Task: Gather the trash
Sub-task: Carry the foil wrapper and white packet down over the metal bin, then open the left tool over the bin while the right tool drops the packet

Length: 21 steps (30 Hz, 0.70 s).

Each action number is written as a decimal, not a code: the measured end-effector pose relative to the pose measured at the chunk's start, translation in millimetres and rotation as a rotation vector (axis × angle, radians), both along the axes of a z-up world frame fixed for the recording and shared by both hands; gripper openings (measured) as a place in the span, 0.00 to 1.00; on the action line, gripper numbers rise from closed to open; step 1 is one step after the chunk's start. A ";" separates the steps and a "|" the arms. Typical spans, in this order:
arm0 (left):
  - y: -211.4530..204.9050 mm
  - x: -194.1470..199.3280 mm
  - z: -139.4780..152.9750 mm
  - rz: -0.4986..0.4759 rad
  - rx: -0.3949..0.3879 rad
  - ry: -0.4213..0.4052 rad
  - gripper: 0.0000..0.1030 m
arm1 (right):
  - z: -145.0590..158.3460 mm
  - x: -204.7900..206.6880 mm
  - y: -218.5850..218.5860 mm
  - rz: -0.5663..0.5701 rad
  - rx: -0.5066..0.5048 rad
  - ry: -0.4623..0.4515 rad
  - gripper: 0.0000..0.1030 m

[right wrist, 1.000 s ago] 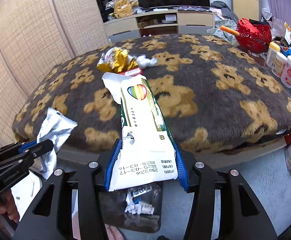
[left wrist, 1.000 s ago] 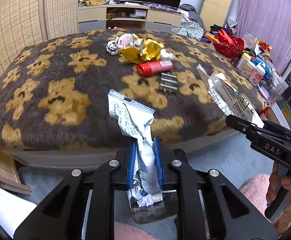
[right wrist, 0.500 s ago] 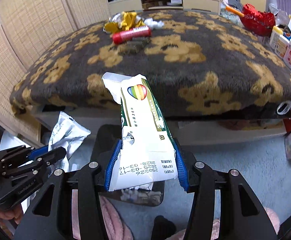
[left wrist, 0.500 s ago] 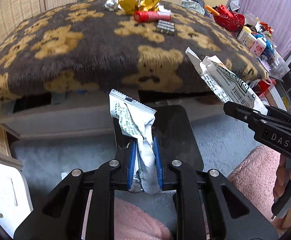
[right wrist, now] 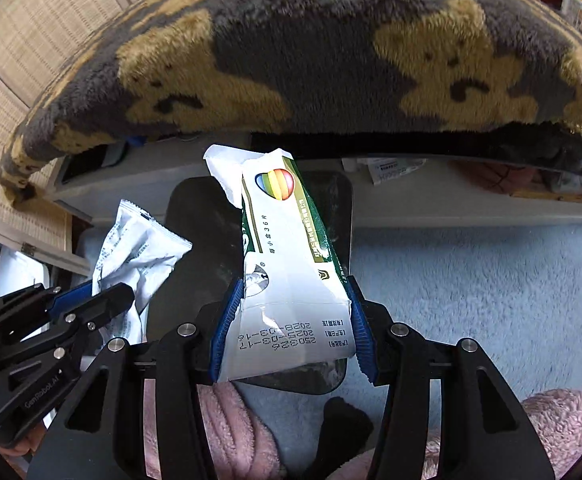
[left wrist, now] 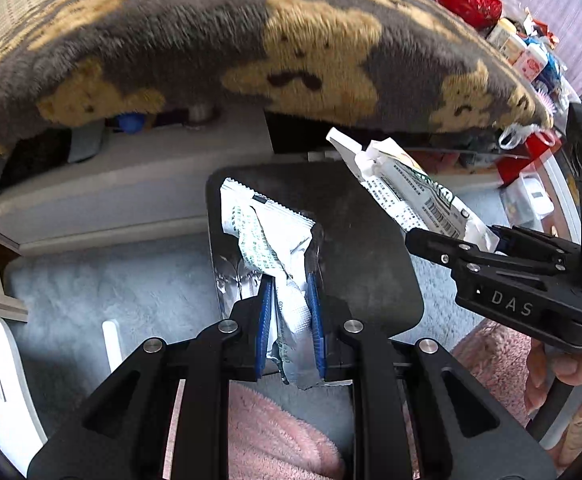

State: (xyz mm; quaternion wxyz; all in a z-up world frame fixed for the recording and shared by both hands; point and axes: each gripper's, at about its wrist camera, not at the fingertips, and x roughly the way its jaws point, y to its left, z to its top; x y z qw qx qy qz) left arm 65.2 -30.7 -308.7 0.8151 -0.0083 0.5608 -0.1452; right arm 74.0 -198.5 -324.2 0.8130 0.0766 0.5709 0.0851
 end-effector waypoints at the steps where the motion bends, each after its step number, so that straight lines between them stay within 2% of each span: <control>1: -0.9 0.5 -2.8 -0.002 0.002 0.007 0.16 | -2.4 0.5 0.1 -0.002 0.001 0.006 0.50; 7: -7.6 4.1 -18.0 -0.016 0.013 0.051 0.18 | -7.9 6.2 1.4 -0.009 0.008 0.025 0.53; 14: -5.4 7.9 -19.7 -0.001 0.026 0.058 0.24 | -5.0 11.3 2.9 -0.014 0.017 0.017 0.59; 16: -3.5 6.7 -16.8 0.006 0.029 0.053 0.28 | -1.2 11.6 1.3 -0.017 0.019 0.008 0.64; 19: -0.6 4.6 -11.7 0.015 0.033 0.040 0.42 | 6.5 9.5 -0.5 -0.023 0.022 -0.011 0.69; 21: 0.0 2.4 -5.7 0.021 0.038 0.022 0.58 | 12.1 9.0 -1.4 -0.028 0.021 -0.025 0.70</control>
